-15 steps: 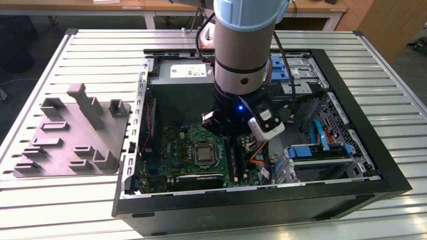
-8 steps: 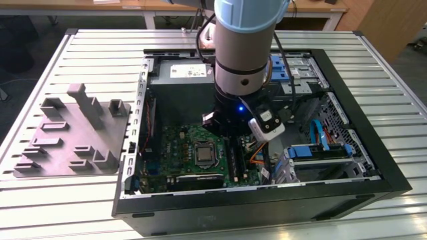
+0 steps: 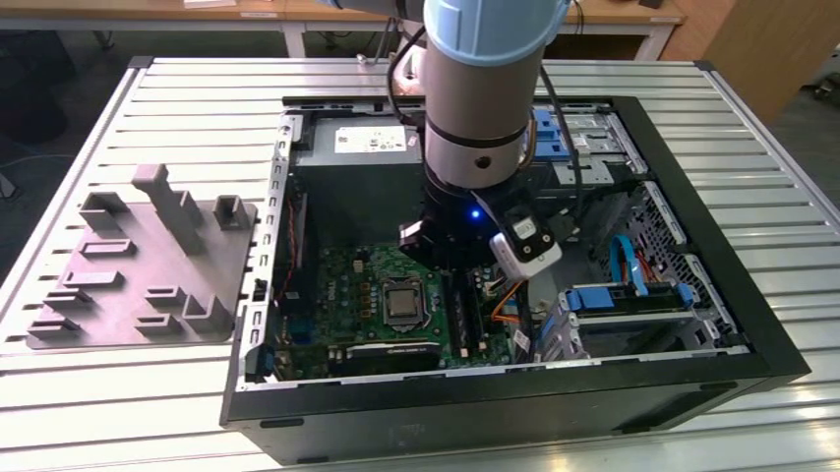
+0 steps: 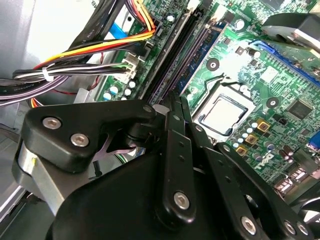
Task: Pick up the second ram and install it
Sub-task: 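Insert the second ram into the second slot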
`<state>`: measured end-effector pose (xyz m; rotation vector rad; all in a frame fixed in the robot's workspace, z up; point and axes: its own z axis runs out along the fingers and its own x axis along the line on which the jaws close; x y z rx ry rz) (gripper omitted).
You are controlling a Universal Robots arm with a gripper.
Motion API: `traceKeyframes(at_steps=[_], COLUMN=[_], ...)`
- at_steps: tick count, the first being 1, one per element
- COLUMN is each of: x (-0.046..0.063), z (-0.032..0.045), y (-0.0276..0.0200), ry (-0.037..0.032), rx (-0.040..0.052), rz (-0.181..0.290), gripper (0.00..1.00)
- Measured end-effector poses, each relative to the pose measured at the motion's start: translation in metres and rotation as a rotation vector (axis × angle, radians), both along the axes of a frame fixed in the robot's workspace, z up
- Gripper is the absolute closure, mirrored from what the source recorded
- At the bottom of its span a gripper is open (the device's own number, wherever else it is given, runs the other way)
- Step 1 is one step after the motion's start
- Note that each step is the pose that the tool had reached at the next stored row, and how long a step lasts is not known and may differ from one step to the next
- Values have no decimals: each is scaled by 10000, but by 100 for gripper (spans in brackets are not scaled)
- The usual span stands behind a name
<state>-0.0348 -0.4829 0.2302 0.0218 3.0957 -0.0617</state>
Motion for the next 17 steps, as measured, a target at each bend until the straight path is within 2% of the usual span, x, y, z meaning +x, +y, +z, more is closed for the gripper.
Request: traceKeyframes(at_steps=[17], x=[8], z=[-24], y=[0], ry=[0], rx=[12], rz=[-7], gripper=[89])
